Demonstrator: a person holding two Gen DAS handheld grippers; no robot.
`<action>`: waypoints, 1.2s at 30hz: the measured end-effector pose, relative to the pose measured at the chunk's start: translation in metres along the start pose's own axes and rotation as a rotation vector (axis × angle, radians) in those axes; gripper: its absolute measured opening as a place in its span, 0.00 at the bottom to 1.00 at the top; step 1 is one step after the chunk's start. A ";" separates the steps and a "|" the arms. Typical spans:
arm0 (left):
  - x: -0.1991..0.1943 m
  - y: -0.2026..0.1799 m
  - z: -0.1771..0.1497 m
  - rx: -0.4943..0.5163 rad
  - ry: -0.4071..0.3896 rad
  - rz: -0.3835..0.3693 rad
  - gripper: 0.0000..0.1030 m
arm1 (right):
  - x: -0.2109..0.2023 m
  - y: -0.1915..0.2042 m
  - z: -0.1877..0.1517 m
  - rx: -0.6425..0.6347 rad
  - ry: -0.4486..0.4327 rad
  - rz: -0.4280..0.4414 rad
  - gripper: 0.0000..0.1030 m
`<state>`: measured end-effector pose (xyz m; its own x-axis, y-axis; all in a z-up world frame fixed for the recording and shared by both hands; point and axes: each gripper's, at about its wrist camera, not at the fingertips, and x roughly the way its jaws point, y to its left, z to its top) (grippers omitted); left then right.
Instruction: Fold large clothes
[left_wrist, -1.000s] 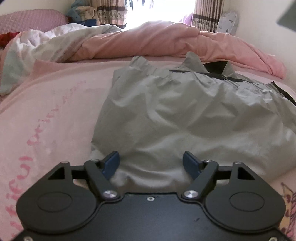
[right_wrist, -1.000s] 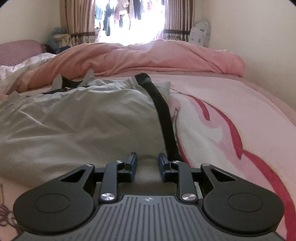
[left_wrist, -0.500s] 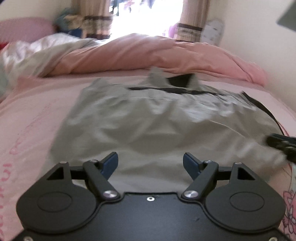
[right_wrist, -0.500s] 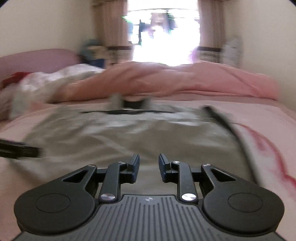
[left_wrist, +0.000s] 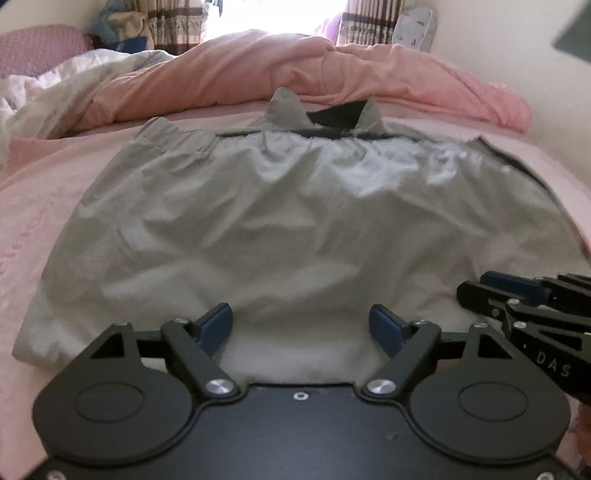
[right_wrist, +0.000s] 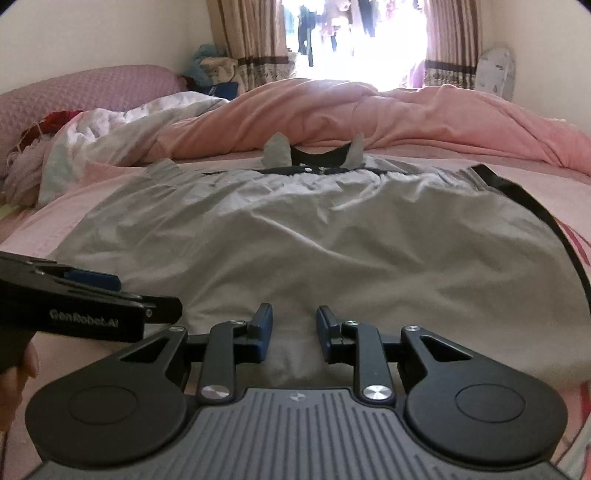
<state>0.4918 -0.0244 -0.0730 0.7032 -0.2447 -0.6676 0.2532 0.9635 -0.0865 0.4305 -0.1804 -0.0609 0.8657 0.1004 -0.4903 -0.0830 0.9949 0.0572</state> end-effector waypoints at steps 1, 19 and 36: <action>-0.003 0.003 0.006 0.004 -0.026 0.003 0.80 | -0.001 -0.005 0.007 0.008 -0.026 -0.019 0.29; 0.063 0.059 0.052 -0.007 -0.042 0.145 0.84 | 0.067 -0.078 0.036 0.088 -0.030 -0.246 0.28; -0.037 0.096 -0.014 -0.061 -0.047 0.207 0.82 | -0.033 -0.103 0.005 0.142 -0.045 -0.359 0.37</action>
<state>0.4808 0.0791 -0.0667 0.7669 -0.0440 -0.6403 0.0601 0.9982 0.0035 0.4131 -0.2859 -0.0464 0.8482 -0.2576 -0.4628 0.2955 0.9553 0.0097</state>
